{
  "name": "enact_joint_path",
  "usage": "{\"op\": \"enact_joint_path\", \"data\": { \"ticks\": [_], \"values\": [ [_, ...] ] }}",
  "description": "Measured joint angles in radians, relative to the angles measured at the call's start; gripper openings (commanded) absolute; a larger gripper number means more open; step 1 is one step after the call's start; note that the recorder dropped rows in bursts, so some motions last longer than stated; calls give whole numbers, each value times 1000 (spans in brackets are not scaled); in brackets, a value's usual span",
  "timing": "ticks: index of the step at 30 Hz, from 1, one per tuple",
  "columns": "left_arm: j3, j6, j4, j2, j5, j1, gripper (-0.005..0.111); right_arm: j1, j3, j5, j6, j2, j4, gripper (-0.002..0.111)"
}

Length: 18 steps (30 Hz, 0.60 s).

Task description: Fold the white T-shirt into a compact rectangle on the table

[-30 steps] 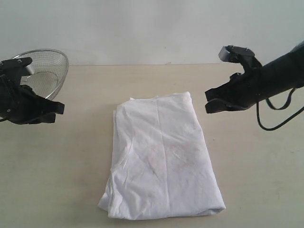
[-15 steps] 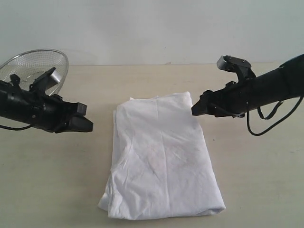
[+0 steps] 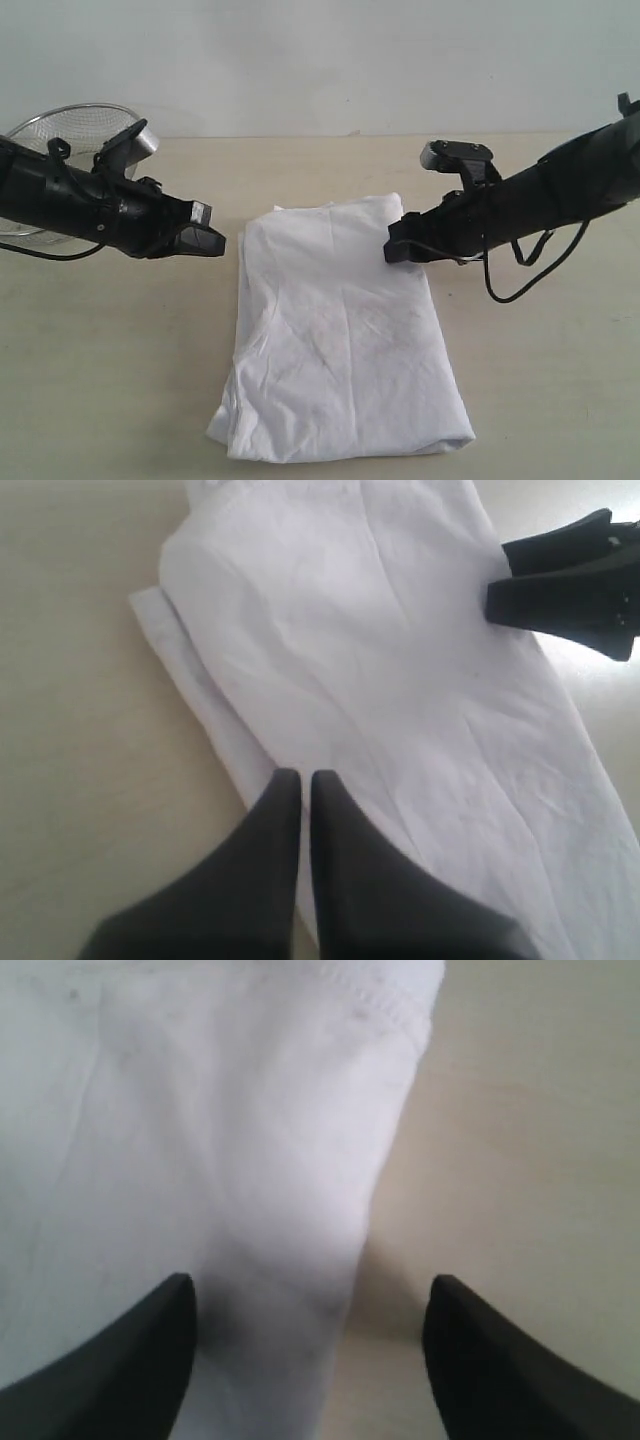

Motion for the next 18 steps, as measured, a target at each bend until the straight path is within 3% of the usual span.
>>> {"op": "enact_joint_path", "data": {
  "ticks": [3,5,7,8,13,18],
  "values": [
    [-1,0,-2,0,0,0,5,26,-17,-10,-6,13,12,53],
    [-2,0,-2,0,0,0,5,40,-33,-10,-7,27,19,33],
    [-2,0,-2,0,0,0,5,55,-52,-24,-10,42,21,6],
    [-2,0,-2,0,0,0,5,59,-60,-34,-10,48,23,1],
    [-2,0,-2,0,0,0,5,73,-103,-171,-7,61,10,0],
    [-2,0,-2,0,0,0,5,20,-222,-249,-15,86,0,0]
  ]
}}
